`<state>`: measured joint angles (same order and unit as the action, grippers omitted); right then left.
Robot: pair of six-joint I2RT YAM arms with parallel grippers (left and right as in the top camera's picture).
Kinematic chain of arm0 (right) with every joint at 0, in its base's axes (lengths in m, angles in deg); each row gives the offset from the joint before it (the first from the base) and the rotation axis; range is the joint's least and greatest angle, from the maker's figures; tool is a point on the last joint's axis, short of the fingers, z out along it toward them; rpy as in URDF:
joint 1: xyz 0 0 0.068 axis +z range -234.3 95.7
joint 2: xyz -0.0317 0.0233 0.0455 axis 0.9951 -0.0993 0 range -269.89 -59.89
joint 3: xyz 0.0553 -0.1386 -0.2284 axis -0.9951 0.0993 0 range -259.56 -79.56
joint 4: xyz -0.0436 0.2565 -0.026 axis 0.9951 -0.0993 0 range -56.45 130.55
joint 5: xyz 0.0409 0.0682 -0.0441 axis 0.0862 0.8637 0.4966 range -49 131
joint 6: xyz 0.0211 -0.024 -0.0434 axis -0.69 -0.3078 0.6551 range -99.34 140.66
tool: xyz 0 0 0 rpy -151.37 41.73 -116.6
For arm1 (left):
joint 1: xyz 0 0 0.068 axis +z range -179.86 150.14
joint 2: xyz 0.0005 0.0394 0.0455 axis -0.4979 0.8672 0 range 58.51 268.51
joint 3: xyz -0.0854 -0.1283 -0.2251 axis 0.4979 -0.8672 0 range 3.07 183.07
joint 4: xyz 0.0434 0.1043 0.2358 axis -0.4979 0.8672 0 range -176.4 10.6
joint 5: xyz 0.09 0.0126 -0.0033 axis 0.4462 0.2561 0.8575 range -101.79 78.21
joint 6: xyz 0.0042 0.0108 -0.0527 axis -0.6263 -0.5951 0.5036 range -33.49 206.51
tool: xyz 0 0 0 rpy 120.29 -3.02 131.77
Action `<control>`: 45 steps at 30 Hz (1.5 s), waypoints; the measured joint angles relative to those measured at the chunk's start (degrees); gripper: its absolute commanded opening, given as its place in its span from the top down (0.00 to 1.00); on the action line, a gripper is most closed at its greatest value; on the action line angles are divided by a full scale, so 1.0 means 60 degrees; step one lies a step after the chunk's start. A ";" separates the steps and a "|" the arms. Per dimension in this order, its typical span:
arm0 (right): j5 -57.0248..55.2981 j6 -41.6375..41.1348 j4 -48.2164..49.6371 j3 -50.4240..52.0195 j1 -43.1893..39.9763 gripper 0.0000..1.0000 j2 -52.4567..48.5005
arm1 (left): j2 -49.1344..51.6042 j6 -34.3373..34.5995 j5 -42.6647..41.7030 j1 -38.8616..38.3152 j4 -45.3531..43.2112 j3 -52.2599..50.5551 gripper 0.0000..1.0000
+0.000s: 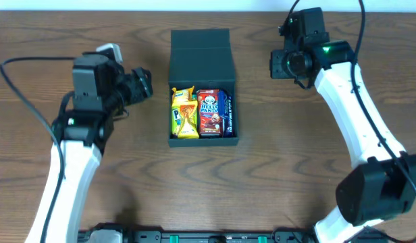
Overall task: Pack container
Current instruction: 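Raise both grippers to the box lid's left and right edges, then grip the upright lid edges with both grippers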
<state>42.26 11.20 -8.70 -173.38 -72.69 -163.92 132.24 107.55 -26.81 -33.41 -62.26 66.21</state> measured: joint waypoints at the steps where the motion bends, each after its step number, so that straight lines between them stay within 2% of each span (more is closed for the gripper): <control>1: 0.0033 0.0051 0.0186 0.0000 -0.0007 0.71 -0.0117 | 0.0259 0.0004 -0.0244 0.0113 -0.0255 0.0000 0.39; 6: 0.0076 0.0302 0.0943 0.0000 -0.0098 0.83 -0.0678 | 0.1464 0.0310 -0.1020 0.0346 -0.1297 0.0000 0.74; 10: 0.0084 0.0506 0.1319 0.0000 -0.0200 0.96 -0.0889 | 0.2324 0.0878 -0.1239 0.0372 -0.2182 0.0000 0.94; 11: 0.0087 0.0535 0.1410 0.0000 -0.0229 0.98 -0.0914 | 0.2543 0.0998 -0.1257 0.0372 -0.2390 0.0000 0.94; 18: 0.0390 0.0612 0.1687 0.0000 -0.0659 0.99 -0.1031 | 0.3344 0.1621 -0.1395 0.0386 -0.3847 0.0000 0.94; 22: 0.1417 0.0608 0.2131 0.0000 -0.0958 0.99 -0.1417 | 0.3708 0.2131 -0.1585 0.0557 -0.4433 0.0000 0.94; 27: 0.2885 0.0321 0.2605 0.0000 -0.1169 0.99 -0.2375 | 0.4991 0.2721 -0.2524 0.1246 -0.4670 0.0291 0.94; 32: 0.4040 -0.0433 0.3308 0.0000 -0.1206 0.99 -0.3009 | 0.6604 0.3034 -0.3450 0.1727 -0.3920 0.1727 0.94; 39: 0.4943 -0.1759 0.4466 0.0000 -0.1209 0.99 -0.3508 | 0.8812 0.3031 -0.4153 0.1763 -0.1592 0.4768 0.94; 45: 0.5686 -0.2998 0.5388 0.0000 -0.1209 0.98 -0.4266 | 1.0185 0.2991 -0.4477 0.1763 -0.0040 0.6648 0.94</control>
<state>76.38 -6.78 23.62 -173.38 -79.94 -189.51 193.35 125.49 -53.68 -22.83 -62.50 106.10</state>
